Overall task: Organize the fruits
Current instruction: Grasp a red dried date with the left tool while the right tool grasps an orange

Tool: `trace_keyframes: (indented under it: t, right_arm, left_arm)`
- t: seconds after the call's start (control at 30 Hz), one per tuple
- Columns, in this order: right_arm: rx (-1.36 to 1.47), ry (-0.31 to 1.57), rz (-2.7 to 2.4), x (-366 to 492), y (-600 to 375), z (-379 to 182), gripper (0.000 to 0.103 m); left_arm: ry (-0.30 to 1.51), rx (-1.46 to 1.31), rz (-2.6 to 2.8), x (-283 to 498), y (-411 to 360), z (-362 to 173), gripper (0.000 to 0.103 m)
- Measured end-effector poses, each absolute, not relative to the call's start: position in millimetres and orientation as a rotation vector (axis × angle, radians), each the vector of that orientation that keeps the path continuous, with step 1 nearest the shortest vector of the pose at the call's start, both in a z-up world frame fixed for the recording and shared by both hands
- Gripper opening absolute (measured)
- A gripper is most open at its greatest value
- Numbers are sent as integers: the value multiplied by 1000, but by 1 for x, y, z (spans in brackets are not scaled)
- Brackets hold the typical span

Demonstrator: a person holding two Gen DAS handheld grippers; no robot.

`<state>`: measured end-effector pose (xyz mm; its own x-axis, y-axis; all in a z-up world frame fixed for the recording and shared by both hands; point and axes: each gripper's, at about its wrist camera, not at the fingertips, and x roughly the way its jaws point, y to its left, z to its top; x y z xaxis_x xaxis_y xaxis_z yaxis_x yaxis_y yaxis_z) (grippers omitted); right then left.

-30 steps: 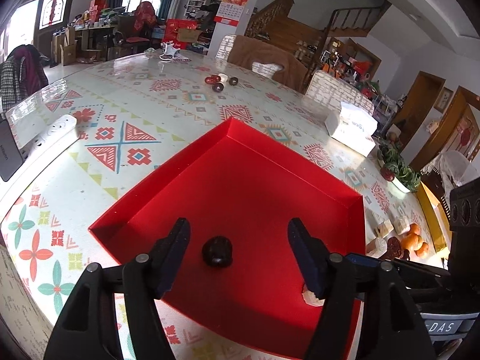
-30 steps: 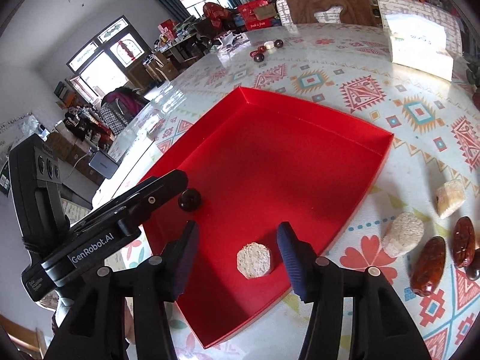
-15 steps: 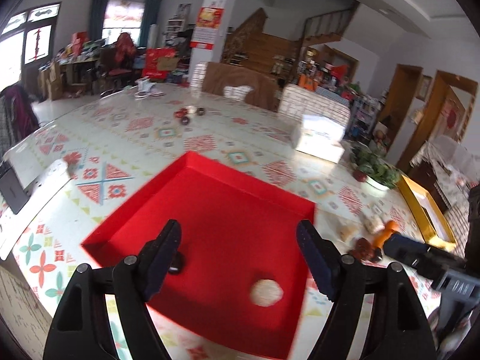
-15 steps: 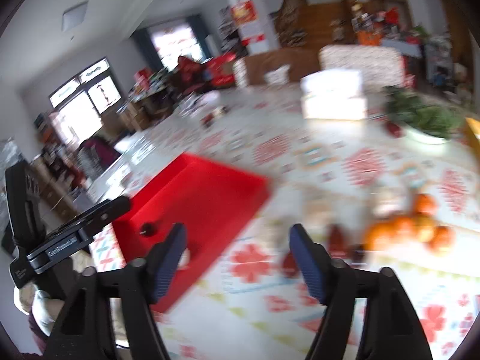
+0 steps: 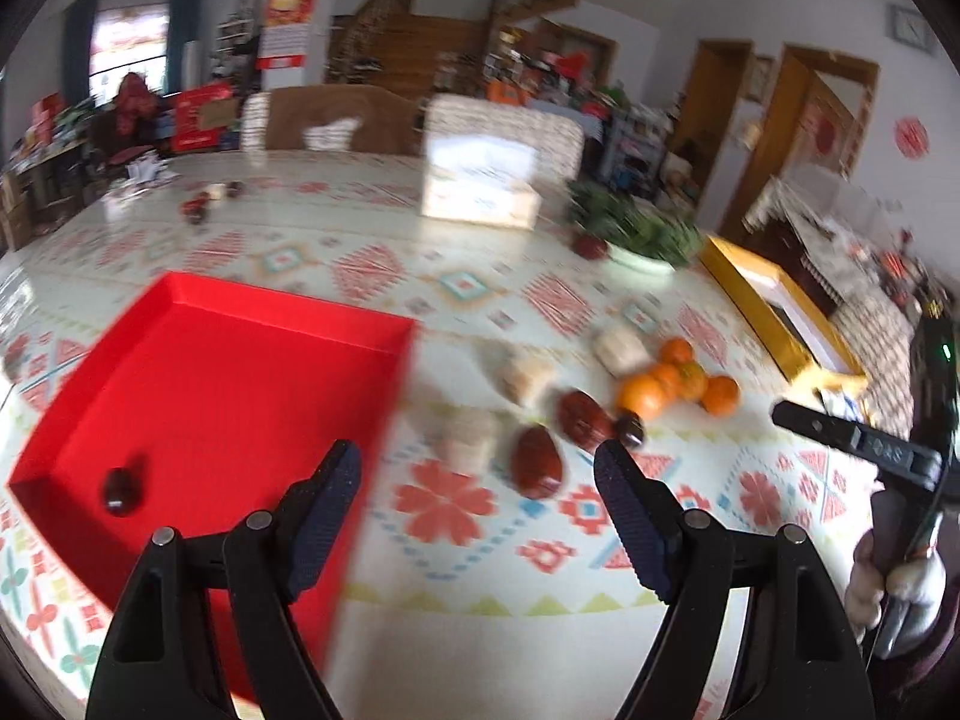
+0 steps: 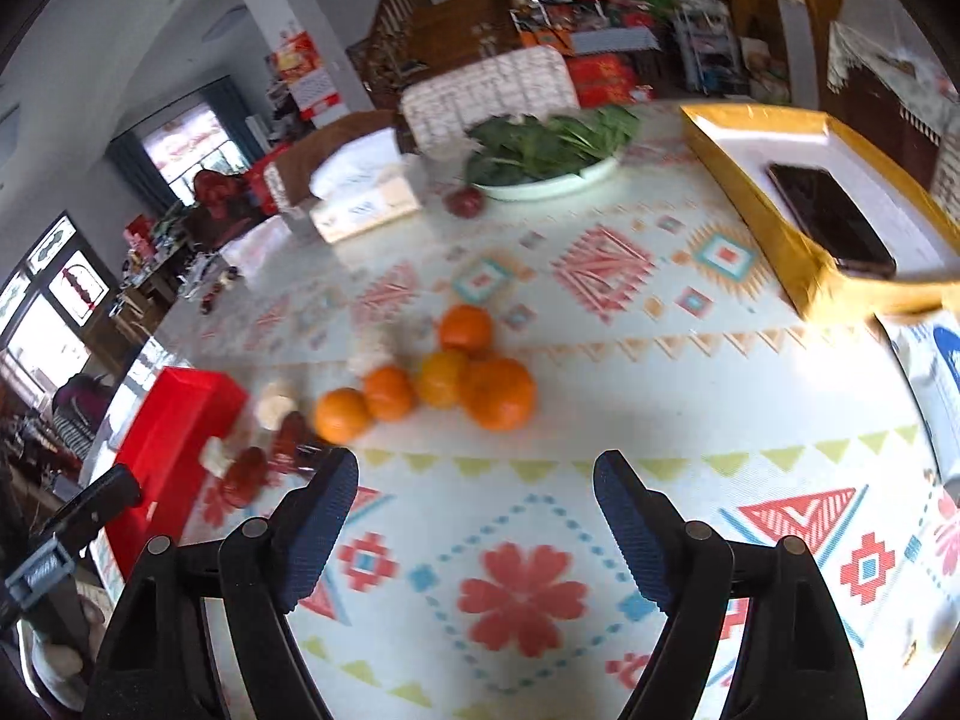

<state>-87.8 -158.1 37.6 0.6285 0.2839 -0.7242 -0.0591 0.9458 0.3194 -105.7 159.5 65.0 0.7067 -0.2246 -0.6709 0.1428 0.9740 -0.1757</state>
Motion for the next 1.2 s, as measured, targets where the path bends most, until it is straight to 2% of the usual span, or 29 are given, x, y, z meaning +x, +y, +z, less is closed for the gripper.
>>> trace_keyframes:
  t: [0.23, 0.3, 0.4, 0.73, 0.77, 0.8, 1.03, 1.2]
  right_arm:
    - [303, 901, 201, -80, -165, 20, 85]
    - [308, 905, 207, -79, -165, 17, 85]
    - [320, 908, 212, -75, -165, 13, 85]
    - [314, 924, 203, -68, -169, 12, 85]
    - [307, 924, 201, -66, -169, 13, 85]
    - [295, 926, 196, -64, -168, 14, 85]
    - [193, 938, 172, -37, -154, 13, 84]
    - [151, 953, 196, -20, -143, 5, 71]
  left_arm:
    - [769, 13, -342, -99, 115, 45, 78]
    - [781, 32, -364, -93, 110, 41, 63]
    - [805, 52, -392, -83, 106, 35, 51]
    - [897, 91, -349, -53, 100, 11, 48]
    - [899, 95, -353, -54, 99, 10, 42]
    - [899, 100, -358, -55, 98, 9, 31]
    - [877, 79, -368, -59, 97, 12, 31]
    - [860, 46, -368, -62, 105, 19, 31]
